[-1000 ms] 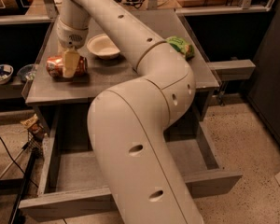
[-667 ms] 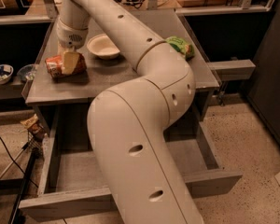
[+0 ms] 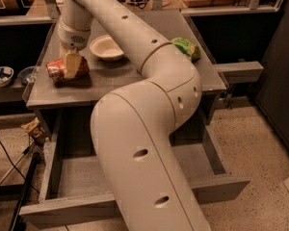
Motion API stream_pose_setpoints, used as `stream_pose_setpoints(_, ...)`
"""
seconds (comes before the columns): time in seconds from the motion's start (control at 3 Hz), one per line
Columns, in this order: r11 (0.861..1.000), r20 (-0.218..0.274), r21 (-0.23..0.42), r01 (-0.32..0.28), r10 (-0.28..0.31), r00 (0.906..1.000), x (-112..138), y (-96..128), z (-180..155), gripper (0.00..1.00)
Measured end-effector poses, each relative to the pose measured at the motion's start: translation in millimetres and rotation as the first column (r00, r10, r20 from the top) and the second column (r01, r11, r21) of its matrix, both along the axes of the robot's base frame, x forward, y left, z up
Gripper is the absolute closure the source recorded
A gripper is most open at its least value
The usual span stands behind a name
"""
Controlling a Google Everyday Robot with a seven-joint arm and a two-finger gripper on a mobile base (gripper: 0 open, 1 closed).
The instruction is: Place coke can into top drawer
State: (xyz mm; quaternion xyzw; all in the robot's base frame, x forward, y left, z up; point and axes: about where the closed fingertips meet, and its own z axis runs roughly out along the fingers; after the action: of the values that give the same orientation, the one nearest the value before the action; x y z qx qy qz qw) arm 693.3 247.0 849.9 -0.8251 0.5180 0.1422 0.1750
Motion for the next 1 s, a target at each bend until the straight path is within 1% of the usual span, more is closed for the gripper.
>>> stream_pose_setpoints(0.33,1.0,0.013,0.023,-0.005,0.005,0.9999,2,4,1,1.0)
stream_pose_setpoints(0.67,0.993,0.123,0.112,-0.038,0.024,0.9922,1,1,20,1.0)
stream_pose_setpoints(1.0,0.984,0.181,0.165,-0.064,0.033,0.9829,-12,6,19,1.0)
